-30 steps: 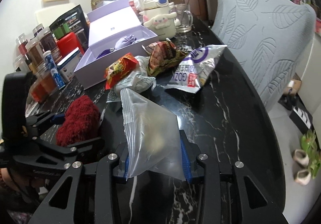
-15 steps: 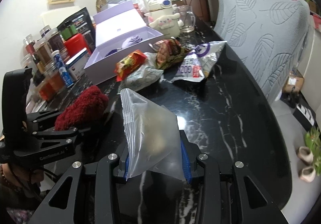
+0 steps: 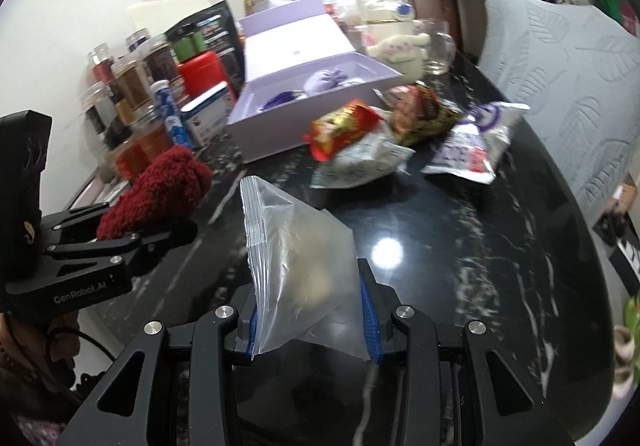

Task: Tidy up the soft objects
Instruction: 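Carry the red scrunchie with the left tool and zip bag with the right tool over the gift box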

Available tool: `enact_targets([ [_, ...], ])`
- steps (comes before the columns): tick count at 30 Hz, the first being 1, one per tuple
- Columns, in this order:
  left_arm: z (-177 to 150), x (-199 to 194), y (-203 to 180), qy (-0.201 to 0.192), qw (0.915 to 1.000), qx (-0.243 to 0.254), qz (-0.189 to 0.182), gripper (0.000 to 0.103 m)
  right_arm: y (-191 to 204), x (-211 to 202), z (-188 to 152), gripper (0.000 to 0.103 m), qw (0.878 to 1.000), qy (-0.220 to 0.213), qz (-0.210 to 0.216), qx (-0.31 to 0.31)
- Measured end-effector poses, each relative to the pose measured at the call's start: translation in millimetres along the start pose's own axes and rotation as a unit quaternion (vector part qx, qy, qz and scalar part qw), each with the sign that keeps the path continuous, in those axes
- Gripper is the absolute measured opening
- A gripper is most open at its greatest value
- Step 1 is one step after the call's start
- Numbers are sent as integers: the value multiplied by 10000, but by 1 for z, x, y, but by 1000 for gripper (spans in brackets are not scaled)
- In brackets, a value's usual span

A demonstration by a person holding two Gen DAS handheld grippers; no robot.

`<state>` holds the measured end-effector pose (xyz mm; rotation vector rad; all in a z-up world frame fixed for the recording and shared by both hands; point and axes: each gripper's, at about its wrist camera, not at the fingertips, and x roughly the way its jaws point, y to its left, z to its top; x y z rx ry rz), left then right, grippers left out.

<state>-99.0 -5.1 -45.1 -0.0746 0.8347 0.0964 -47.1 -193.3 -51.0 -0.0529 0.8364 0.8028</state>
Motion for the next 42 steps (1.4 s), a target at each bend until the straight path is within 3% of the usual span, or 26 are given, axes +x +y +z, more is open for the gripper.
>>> enact_targets([
  [5, -1, -19, 15, -210, 9997, -111, 100, 40, 13, -7, 12, 38, 9997, -209, 94, -17],
  [8, 1, -30, 20, -460, 9981, -97, 396, 40, 22, -8, 19, 38, 9995, -265, 129, -84],
  [12, 8, -44, 28, -673, 9973, -143, 263, 40, 34, -13, 29, 38, 9995, -299, 42, -121],
  [19, 16, -69, 36, -1038, 9938, -101, 393, 40, 56, -28, 37, 38, 9985, -478, 84, -263],
  [29, 36, -77, 38, -1157, 9930, -21, 233, 40, 70, -36, 56, 38, 9971, -602, 149, -440],
  [42, 85, -61, 51, -1270, 9917, -22, 178, 40, 60, -19, 103, 38, 9954, -703, 147, -640],
])
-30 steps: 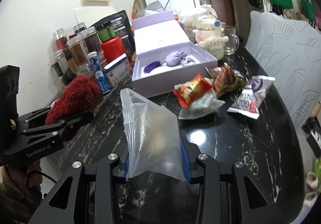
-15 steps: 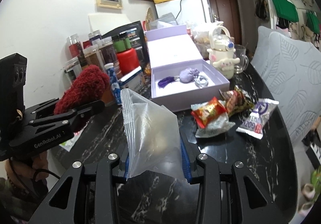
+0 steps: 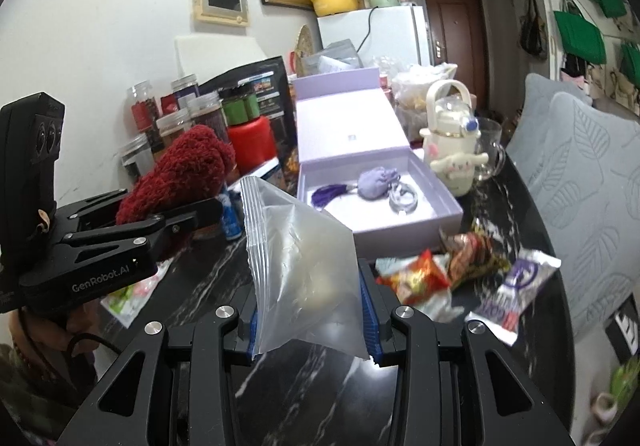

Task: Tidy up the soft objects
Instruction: 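Carry the red scrunchie with the left tool and zip bag with the right tool over the gift box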

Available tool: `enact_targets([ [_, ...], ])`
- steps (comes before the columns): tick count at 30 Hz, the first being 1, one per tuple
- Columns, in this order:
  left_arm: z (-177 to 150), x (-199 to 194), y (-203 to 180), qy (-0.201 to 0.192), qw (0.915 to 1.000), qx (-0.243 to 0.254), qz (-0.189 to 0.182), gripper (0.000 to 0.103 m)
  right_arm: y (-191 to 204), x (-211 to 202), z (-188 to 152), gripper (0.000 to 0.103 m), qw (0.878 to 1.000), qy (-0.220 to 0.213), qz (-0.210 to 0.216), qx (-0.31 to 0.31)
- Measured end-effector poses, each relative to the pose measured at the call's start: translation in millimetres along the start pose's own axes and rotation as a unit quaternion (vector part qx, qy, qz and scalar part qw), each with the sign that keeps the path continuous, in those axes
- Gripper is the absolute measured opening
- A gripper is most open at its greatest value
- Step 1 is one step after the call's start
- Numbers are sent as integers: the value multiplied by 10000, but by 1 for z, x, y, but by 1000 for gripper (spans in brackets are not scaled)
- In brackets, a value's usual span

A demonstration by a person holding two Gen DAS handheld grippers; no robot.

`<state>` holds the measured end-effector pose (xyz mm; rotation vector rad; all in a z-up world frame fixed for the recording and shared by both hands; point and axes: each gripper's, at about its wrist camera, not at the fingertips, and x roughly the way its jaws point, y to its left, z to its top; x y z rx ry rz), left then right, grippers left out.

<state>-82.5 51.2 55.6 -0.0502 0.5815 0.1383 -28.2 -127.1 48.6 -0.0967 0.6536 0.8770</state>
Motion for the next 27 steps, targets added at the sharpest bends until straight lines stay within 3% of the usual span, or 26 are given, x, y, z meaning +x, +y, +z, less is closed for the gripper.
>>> enact_targets([
  [19, 71, 56, 12, -370, 9989, -49, -266, 40, -33, 35, 76, 38, 9992, -284, -196, -222],
  [27, 94, 88, 24, -435, 9981, -282, -319, 40, -52, 60, 102, 38, 9992, -320, -144, -200],
])
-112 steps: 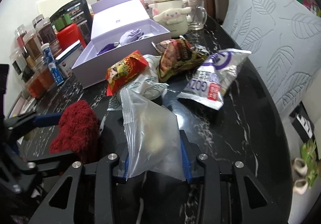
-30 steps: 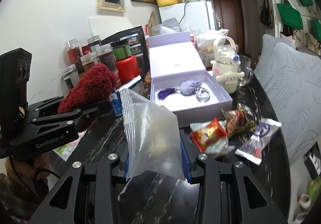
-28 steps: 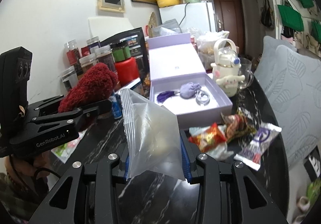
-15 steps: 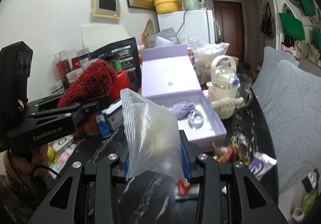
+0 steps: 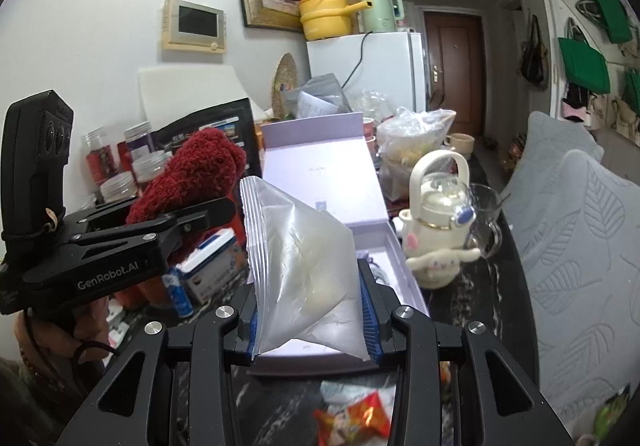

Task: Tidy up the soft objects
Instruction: 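Carry the red scrunchie with the left tool and zip bag with the right tool over the gift box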

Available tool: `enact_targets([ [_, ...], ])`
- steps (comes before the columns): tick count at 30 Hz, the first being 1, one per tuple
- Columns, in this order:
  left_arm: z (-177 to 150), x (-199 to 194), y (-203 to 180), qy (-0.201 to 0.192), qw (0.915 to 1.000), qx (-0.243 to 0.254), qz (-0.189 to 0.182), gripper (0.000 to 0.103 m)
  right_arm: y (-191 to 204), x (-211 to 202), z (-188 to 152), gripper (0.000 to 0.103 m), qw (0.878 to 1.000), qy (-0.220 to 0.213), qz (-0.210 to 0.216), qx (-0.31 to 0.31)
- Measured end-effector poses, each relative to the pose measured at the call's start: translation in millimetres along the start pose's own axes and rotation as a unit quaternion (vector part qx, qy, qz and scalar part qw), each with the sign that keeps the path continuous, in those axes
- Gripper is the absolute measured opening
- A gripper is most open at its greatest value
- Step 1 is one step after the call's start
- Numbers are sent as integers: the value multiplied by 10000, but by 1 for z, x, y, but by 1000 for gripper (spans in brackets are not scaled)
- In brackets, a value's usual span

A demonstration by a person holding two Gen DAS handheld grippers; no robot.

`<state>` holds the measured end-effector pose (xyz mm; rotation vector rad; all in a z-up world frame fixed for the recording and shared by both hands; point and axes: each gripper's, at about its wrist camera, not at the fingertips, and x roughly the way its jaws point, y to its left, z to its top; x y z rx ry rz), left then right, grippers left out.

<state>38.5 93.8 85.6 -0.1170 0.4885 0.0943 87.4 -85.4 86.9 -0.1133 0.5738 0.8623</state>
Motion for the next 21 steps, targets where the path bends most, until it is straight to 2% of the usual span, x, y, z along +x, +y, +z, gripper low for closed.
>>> enact_targets([
  [6, 18, 28, 8, 6, 10000, -23, 10, 40, -13, 25, 12, 38, 10000, 3, -54, 29],
  [12, 36, 51, 16, -61, 9997, -25, 231, 40, -22, 45, 32, 38, 9999, -64, -96, 19],
  [17, 35, 67, 28, 77, 9990, -49, 433, 40, -25, 58, 46, 38, 9999, -169, -32, -10],
  [21, 32, 78, 35, 236, 9985, -102, 488, 40, -28, 76, 49, 38, 9999, -79, 104, 22],
])
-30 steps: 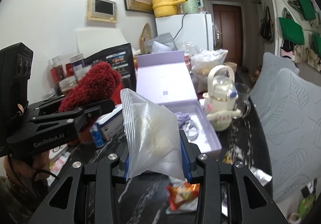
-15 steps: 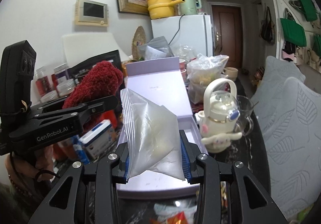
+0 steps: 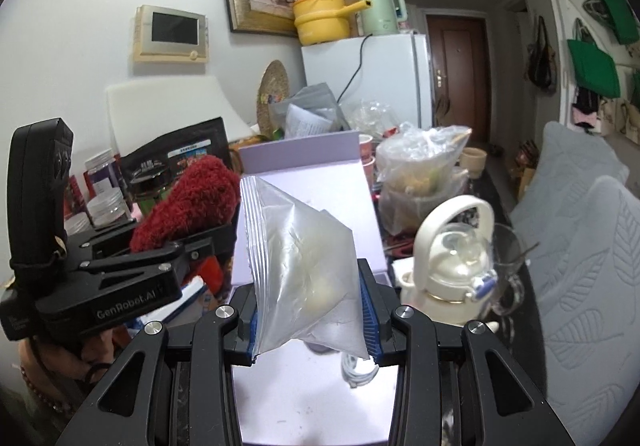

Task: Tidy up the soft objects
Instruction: 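Carry the red scrunchie with the left tool and zip bag with the right tool over the gift box, then lower and release the scrunchie and zip bag into the box with both tools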

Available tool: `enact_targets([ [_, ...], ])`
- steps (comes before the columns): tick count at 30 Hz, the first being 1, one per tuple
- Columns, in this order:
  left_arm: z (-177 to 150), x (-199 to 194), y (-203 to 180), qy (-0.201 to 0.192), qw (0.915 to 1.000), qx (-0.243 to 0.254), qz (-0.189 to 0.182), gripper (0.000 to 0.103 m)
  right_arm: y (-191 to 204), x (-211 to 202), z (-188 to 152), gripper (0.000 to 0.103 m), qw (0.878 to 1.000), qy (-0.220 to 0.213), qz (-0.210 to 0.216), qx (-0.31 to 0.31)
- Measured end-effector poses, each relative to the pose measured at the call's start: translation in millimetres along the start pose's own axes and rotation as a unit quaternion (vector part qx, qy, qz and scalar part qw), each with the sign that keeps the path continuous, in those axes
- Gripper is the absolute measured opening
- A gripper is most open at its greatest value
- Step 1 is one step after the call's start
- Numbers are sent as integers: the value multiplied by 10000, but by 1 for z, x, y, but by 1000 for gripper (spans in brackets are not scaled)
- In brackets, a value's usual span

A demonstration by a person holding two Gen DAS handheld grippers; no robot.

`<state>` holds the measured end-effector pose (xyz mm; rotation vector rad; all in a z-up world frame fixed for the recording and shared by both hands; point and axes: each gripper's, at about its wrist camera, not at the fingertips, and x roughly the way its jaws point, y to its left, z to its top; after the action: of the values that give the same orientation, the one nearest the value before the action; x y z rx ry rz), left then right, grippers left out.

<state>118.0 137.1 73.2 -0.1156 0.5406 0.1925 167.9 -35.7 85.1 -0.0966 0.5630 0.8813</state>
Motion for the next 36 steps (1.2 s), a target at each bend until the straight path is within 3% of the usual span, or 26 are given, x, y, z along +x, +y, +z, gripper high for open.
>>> enact_targets([
  [12, -16, 43, 0, 523, 9977, 142, 402, 40, -15, 41, -15, 38, 9980, 498, -387, 5],
  [30, -38, 88, -1, 1159, 9919, 198, 490, 40, -29, 79, -35, 38, 9932, 952, -673, 34],
  [36, -49, 108, 1, 1533, 9864, 169, 561, 40, -33, 94, -44, 38, 9899, 1234, -691, 53],
])
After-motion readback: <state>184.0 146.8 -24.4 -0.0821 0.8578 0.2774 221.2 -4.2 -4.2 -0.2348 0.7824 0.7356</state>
